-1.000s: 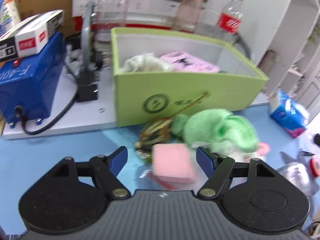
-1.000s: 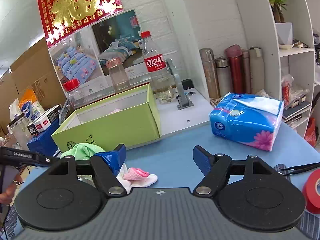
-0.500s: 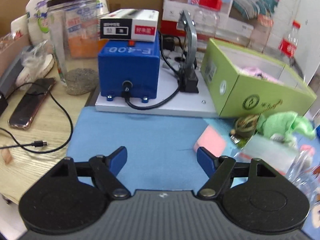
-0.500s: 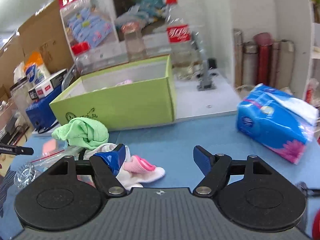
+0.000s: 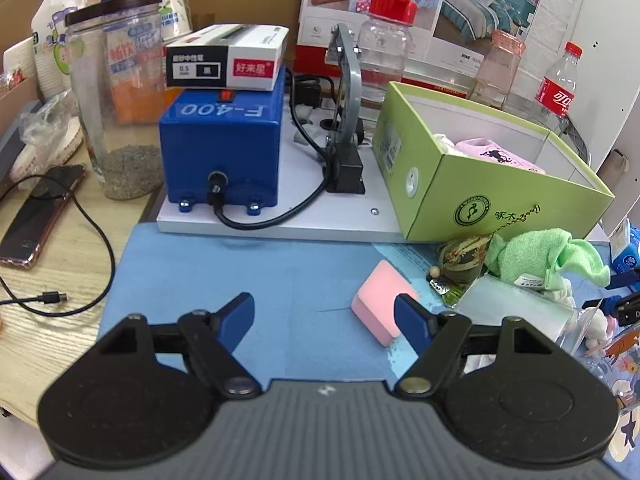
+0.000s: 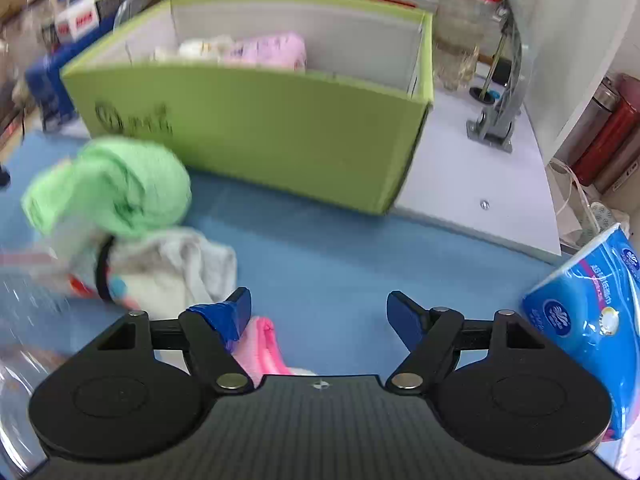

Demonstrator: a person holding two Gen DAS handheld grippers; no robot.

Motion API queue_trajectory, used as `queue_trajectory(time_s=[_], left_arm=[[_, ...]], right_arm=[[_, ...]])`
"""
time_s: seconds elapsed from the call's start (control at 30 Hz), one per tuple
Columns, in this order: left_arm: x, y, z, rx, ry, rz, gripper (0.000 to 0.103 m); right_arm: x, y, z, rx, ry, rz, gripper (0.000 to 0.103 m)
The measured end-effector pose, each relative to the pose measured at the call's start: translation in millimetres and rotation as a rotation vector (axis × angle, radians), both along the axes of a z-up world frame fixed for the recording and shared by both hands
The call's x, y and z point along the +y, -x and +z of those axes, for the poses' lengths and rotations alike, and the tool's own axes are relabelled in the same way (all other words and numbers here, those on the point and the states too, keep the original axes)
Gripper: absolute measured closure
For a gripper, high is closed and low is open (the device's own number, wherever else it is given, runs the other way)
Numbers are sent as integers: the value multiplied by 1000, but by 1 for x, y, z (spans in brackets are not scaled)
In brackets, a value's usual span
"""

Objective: Organize soft objects
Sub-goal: 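Grasp the pink sponge with the left gripper while the right grasps the white-pink sock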

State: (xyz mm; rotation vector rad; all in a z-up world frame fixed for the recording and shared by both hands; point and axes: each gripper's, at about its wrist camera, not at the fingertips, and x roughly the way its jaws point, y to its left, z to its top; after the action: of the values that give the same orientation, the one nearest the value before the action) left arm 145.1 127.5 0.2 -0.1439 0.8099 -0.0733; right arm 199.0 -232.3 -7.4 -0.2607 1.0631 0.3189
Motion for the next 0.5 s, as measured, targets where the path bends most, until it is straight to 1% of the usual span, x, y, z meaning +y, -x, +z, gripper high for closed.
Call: queue_trajectory(time_s=[0.1,0.17,0.27,0.3,0.37,0.4,0.43,0.5], left_arm=[[1,1,1,-2,1,4,26],[3,3,0,-1,0,2,26],[4,6,-1,2,-5,7,26],[4,6,-2,3,-6,7,26],[5,8,-3,6,-4,3,26],[5,10,-3,5,-2,4,26],[6,11,-4,5,-3,5,26],[6,14,-4,6,-5,7,26]], right_arm=[[-14,14,2,-5,39,4,42],[-24,31,4,-21,85,5,41],[-41,58,7,-37,128,-3,41],[-47,68,8,-52,146,-12,41],[-61,91,15,-114,187,-54,41],[-65,103,21,-158,181,-73,41],[-71,115,28,-199,149,-88,41],[-78,139,40,-257,54,-91,41]])
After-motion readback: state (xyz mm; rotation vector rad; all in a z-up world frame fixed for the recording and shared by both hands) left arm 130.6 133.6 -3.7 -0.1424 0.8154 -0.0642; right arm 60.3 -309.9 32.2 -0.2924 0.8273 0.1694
